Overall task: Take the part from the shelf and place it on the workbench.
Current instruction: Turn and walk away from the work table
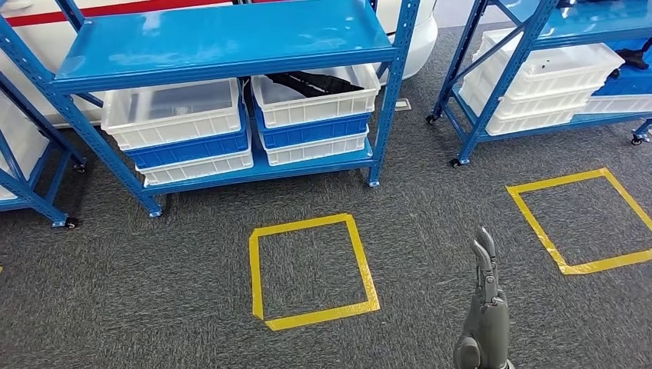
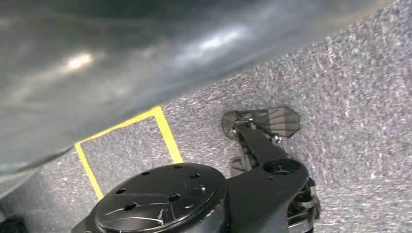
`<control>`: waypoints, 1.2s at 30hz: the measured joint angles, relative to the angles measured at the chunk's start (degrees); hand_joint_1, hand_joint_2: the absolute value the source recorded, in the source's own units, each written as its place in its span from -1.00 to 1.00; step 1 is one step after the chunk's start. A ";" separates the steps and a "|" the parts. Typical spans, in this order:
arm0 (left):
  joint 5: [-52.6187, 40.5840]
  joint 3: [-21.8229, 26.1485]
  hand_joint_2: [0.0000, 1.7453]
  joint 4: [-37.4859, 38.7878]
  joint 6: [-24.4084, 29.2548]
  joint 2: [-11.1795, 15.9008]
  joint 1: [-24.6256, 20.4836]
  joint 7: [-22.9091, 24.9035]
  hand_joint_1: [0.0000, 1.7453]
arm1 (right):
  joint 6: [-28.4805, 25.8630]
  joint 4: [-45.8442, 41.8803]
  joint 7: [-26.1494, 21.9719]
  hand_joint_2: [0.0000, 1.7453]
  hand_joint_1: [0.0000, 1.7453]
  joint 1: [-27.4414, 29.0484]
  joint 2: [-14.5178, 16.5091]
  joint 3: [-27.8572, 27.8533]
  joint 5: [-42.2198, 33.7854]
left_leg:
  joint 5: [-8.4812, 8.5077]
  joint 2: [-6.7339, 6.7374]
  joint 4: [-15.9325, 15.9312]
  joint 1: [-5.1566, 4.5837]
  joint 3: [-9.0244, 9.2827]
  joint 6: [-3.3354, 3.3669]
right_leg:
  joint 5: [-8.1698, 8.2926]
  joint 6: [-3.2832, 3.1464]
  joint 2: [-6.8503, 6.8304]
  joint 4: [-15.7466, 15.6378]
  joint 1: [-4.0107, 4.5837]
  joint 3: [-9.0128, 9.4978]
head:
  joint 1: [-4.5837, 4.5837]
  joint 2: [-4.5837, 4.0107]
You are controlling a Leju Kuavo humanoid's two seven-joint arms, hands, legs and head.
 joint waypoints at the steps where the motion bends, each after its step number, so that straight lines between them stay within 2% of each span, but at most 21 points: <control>1: 0.00 0.00 -1.00 0.00 0.00 -0.03 0.00 0.01 -1.00 | -0.01 0.00 0.01 -1.00 -1.00 0.00 0.01 0.01 -0.01 | -0.30 -0.11 0.06 -0.15 0.16 -0.24 | 0.95 -0.41 0.03 -2.11 0.03 0.93 | -0.02 0.00; 4: 0.00 0.00 -1.00 0.02 0.00 0.03 0.02 0.02 -1.00 | -0.02 0.00 0.02 -1.00 -1.00 -0.01 -0.02 -0.01 -0.02 | -0.83 -0.13 0.14 -0.22 0.34 -0.82 | 1.32 -1.93 0.06 -3.04 -0.02 1.64 | -0.08 0.00; 6: 0.00 0.00 -1.00 0.05 0.00 0.07 0.02 0.01 -1.00 | -0.02 0.00 0.02 -1.00 -1.00 -0.02 -0.02 -0.01 -0.02 | -2.12 0.27 2.37 -0.03 -0.34 -1.45 | 1.10 -2.68 -0.05 -3.23 -0.49 2.27 | -0.27 0.00; 7: 0.00 0.00 -1.00 0.07 0.00 0.08 0.02 0.00 -1.00 | -0.02 0.00 0.01 -1.00 -1.00 -0.01 -0.01 0.01 -0.01 | -3.42 0.50 5.09 0.15 -1.54 -1.81 | 0.90 -3.05 -0.12 -3.30 -0.70 2.67 | -0.42 0.00; 9: 0.00 0.00 -1.00 0.07 0.00 -0.05 0.05 0.00 -1.00 | -0.02 0.00 0.01 -1.00 -1.00 -0.01 0.02 0.04 0.00 | -6.46 0.74 12.92 0.63 -5.77 -2.44 | 0.41 -3.63 -0.24 -3.29 -0.66 3.32 | -0.63 0.00; 10: 0.00 0.00 -1.00 0.07 0.00 -0.07 0.08 0.01 -1.00 | -0.02 0.00 0.00 -1.00 -1.00 0.00 0.02 0.04 0.00 | -7.19 0.77 16.04 0.89 -7.78 -2.68 | 0.18 -3.74 -0.23 -3.29 -0.65 3.60 | -0.62 0.00; 11: 0.00 0.00 -1.00 0.07 0.00 -0.09 0.11 0.01 -1.00 | -0.02 0.00 0.00 -1.00 -1.00 0.00 0.02 0.04 0.00 | -6.83 0.78 17.46 1.14 -9.05 -2.89 | -0.10 -3.73 -0.20 -3.28 -0.70 3.94 | -0.63 0.00; 12: 0.00 0.00 -1.00 0.07 0.00 -0.11 0.12 0.02 -1.00 | -0.02 0.00 0.00 -1.00 -1.00 0.01 0.02 0.04 0.00 | -5.23 0.81 16.48 1.37 -9.11 -3.06 | -0.43 -3.58 -0.14 -3.28 -0.80 4.39 | -0.63 0.00; 14: 0.00 0.00 -1.00 0.07 0.00 -0.10 0.12 0.01 -1.00 | -0.02 0.00 0.01 -1.00 -1.00 0.01 0.02 0.05 0.00 | -0.25 1.12 9.40 1.77 -6.42 -3.30 | -1.27 -3.01 -0.05 -3.30 -1.04 5.37 | -0.66 0.00; 16: 0.00 0.00 -1.00 0.06 0.00 -0.14 0.04 0.02 -1.00 | -0.02 -0.01 0.02 -1.00 -1.00 0.00 0.02 0.04 0.00 | 1.93 1.43 3.09 1.65 -3.45 -3.23 | -2.17 -2.17 -0.03 -3.33 -0.87 5.95 | -0.76 0.00; 19: 0.00 0.00 -1.00 0.04 0.00 -0.18 0.01 0.03 -1.00 | -0.02 -0.01 0.00 -1.00 -1.00 -0.03 0.02 0.04 0.01 | 1.23 1.30 1.55 1.24 -2.71 -2.26 | -2.74 -1.10 -0.12 -3.88 -0.68 6.33 | -0.72 0.00; 21: 0.00 -0.01 -1.00 0.05 0.00 -0.17 0.08 0.02 -1.00 | -0.02 -0.02 -0.01 -1.00 -1.00 -0.07 0.02 0.06 0.01 | 1.10 1.15 1.18 1.26 -2.35 -1.45 | -3.47 -0.81 -0.15 -2.56 -0.71 5.98 | -0.62 0.00; 23: 0.00 -0.01 -1.00 0.07 0.04 -0.15 0.02 -0.01 -1.00 | -0.02 -0.01 -0.01 -1.00 -1.00 -0.06 0.00 0.07 0.00 | 0.77 1.09 0.96 1.24 -1.88 -0.64 | -5.65 -1.23 -0.09 3.49 -0.59 2.71 | -0.48 0.00; 25: 0.00 -0.01 -1.00 0.08 0.07 -0.14 -0.02 0.00 -1.00 | -0.02 0.01 -0.01 -1.00 -1.00 0.00 -0.03 0.07 0.00 | 0.24 1.03 0.96 1.01 -1.49 -0.03 | -7.59 -1.64 -0.02 11.25 -0.43 -2.55 | -0.38 0.00; 26: 0.00 -0.01 -1.00 0.07 0.07 -0.14 0.00 0.00 -1.00 | -0.02 0.02 0.00 -1.00 -1.00 0.02 -0.05 0.07 -0.01 | -0.04 0.93 0.96 0.90 -1.20 0.13 | -7.48 -1.51 0.00 13.16 -0.39 -4.41 | -0.38 0.00; 27: 0.00 -0.02 -1.00 0.07 0.07 -0.15 0.01 0.02 -1.00 | -0.02 0.03 0.01 -1.00 -1.00 0.01 -0.05 0.07 -0.03 | -0.34 0.79 0.96 0.83 -0.82 0.19 | -6.40 -1.16 0.01 12.82 -0.37 -5.15 | -0.36 0.00; 28: 0.00 -0.02 -1.00 0.07 0.06 -0.17 0.02 0.03 -1.00 | -0.02 0.03 0.01 -1.00 -1.00 0.01 -0.05 0.07 -0.04 | -0.68 0.61 0.96 0.80 -0.34 0.15 | -4.50 -0.70 0.01 10.23 -0.37 -4.71 | -0.36 0.00; 30: 0.00 -0.02 -1.00 0.07 0.06 -0.20 0.00 0.04 -1.00 | -0.02 0.04 0.02 -1.00 -1.00 -0.01 -0.05 0.07 -0.06 | -1.50 0.31 1.02 0.62 0.56 -0.18 | -0.27 -0.16 0.03 2.52 -0.25 -2.10 | -0.29 0.00; 32: 0.00 -0.02 -1.00 0.07 0.07 -0.20 -0.01 0.11 -1.00 | -0.01 0.04 0.06 -1.00 -1.00 -0.03 -0.02 0.08 -0.06 | -2.23 0.15 1.05 0.32 1.04 -0.69 | 1.83 -0.57 0.07 -1.79 -0.10 -0.28 | -0.29 0.00; 33: 0.00 -0.02 -1.00 0.07 0.07 -0.20 -0.01 0.16 -1.00 | 0.02 0.04 0.09 -1.00 -1.00 -0.03 -0.02 0.07 -0.07 | -2.46 0.12 1.02 0.22 1.17 -0.92 | 1.96 -0.92 0.10 -2.07 0.03 -0.08 | -0.31 0.00; 36: 0.00 -0.02 -1.00 0.08 0.10 -0.14 -0.03 0.27 -1.00 | 0.18 0.03 0.12 -1.00 -1.00 -0.13 -0.01 0.04 -0.11 | -3.29 0.39 1.78 0.49 1.31 -1.66 | 1.74 -1.92 0.10 -2.40 -0.56 0.60 | -0.40 0.00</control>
